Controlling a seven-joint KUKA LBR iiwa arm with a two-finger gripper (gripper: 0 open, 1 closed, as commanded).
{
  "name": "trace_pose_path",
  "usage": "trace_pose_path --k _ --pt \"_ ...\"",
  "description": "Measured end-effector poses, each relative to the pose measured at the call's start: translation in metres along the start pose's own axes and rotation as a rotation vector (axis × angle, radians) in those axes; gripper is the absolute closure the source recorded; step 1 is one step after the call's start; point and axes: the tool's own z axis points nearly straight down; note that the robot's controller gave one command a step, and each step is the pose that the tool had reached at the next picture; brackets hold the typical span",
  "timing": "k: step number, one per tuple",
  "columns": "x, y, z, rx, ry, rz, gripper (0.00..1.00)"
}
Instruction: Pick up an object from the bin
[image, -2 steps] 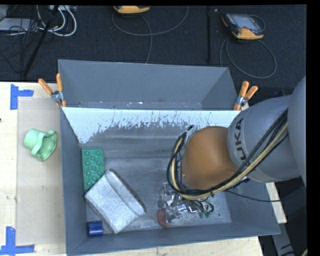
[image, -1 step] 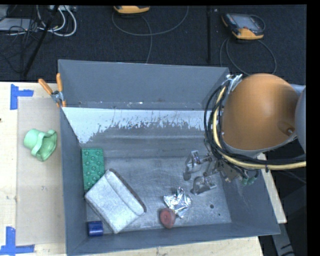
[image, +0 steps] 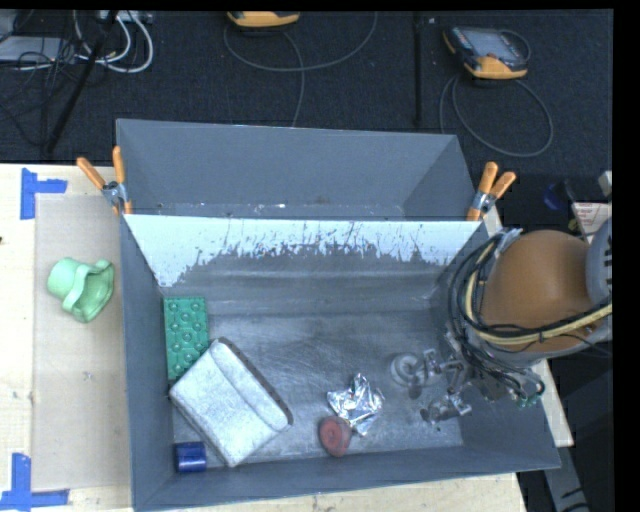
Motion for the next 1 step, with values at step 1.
trace_pose_path --k 1 --pt "0.007 0.0005 0.026 -0.001 -0.003 0.045 1.0"
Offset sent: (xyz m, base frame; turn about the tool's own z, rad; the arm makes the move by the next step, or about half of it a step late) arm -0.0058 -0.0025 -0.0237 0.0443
